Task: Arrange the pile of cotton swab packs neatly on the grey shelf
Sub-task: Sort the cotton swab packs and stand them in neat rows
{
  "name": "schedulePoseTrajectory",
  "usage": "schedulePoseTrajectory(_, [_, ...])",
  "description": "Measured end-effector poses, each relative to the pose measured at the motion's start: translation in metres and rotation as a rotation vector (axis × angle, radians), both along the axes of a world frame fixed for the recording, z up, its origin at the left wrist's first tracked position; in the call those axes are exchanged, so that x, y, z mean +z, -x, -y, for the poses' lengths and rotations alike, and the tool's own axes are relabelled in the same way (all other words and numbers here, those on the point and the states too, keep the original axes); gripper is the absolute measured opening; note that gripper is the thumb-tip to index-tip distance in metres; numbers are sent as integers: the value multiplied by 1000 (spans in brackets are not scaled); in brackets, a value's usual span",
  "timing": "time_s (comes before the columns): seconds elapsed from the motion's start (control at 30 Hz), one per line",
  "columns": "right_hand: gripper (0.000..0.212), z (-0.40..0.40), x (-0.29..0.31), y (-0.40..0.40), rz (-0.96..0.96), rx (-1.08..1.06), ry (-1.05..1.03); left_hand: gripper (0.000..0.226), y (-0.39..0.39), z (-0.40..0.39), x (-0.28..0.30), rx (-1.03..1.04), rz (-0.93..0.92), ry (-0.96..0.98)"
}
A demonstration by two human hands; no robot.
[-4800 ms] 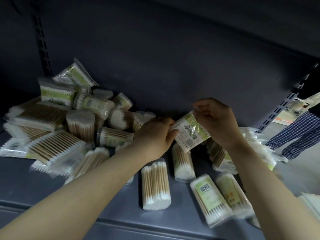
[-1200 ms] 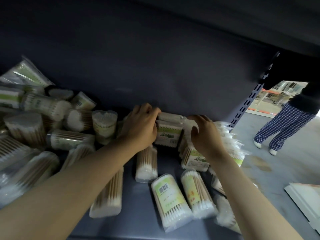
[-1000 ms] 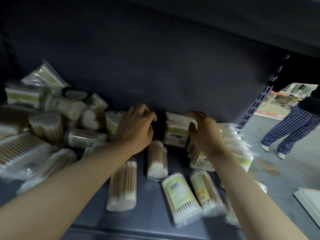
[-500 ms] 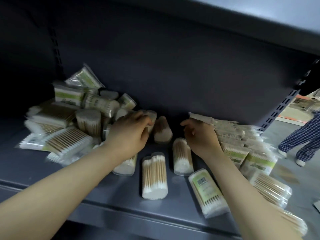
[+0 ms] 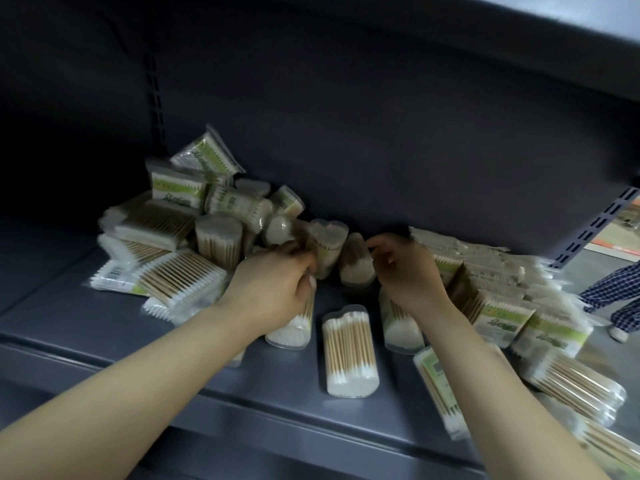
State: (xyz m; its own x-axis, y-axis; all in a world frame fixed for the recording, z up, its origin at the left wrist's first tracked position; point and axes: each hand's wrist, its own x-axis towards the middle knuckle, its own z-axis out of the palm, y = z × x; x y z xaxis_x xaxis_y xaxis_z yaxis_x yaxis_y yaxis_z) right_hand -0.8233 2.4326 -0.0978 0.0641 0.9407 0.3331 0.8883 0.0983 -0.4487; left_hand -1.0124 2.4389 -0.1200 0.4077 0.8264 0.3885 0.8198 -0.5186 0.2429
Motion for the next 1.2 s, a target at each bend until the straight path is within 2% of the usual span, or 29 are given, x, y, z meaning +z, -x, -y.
schedulePoseTrajectory(0.13, [27,-7,1,7,-21,-10,-11,26,7,-3,-1,6,-15,43])
schedulePoseTrajectory(0.3, [21,-15,0,10,-14,-9,-35,23,14,-7,1,10,-14,1])
schedulePoseTrajectory(0.43, [23,-23,5,18,-76,21,-44,17,22,-10,8,11,-29,-128])
schedulePoseTrajectory(0.57, [28,-31,12,30,-105,80,-56,33,34,-15,13,99,-68,-179])
schedulePoseTrajectory(0.67, [29,-37,13,40,-105,145,-32,38,44,-20,12,176,-61,-155])
schedulePoseTrajectory(0.77, [30,-44,11,49,-58,187,-10,33,50,-25,8,229,-36,-155])
schedulePoseTrajectory(0.93, [31,-53,5,55,19,187,-2,29,60,-26,-1,208,-7,-136])
schedulePoseTrajectory(1.1, [30,-56,7,59,-60,176,-35,39,63,-26,-2,178,15,-163])
schedulePoseTrajectory(1.2, [30,-57,11,66,-98,190,-64,36,66,-27,0,200,69,-202])
